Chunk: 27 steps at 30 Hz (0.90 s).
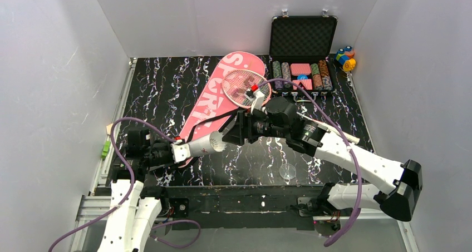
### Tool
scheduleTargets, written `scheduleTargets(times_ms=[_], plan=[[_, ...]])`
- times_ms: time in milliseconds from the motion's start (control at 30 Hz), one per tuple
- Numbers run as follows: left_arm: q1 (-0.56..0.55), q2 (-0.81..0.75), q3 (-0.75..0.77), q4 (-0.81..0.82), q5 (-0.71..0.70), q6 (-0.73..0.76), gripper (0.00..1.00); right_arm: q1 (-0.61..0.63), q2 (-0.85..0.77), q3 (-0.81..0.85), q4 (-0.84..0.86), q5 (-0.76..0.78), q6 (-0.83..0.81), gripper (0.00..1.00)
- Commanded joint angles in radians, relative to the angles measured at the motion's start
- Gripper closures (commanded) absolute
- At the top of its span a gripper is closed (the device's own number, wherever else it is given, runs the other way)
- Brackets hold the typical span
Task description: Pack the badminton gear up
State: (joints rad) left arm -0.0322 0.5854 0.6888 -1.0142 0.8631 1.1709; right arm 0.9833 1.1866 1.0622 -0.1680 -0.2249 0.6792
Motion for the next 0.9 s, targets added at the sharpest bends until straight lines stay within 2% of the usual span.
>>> scheduleTargets(times_ms=[0, 300, 867], plan=[[0.002, 0.006, 0.018, -0.010, 0.059, -0.028, 0.81, 0.005, -0.058, 0.004, -0.005, 0.053, -0.019, 0.34], [0.003, 0.030, 0.042, 0.026, 0.073, -0.104, 0.81, 0.025, -0.009, 0.003, 0.009, 0.052, -0.013, 0.34], [0.001, -0.012, 0.070, -0.006, 0.141, -0.099, 0.81, 0.052, 0.167, 0.109, -0.003, 0.073, -0.007, 0.36]])
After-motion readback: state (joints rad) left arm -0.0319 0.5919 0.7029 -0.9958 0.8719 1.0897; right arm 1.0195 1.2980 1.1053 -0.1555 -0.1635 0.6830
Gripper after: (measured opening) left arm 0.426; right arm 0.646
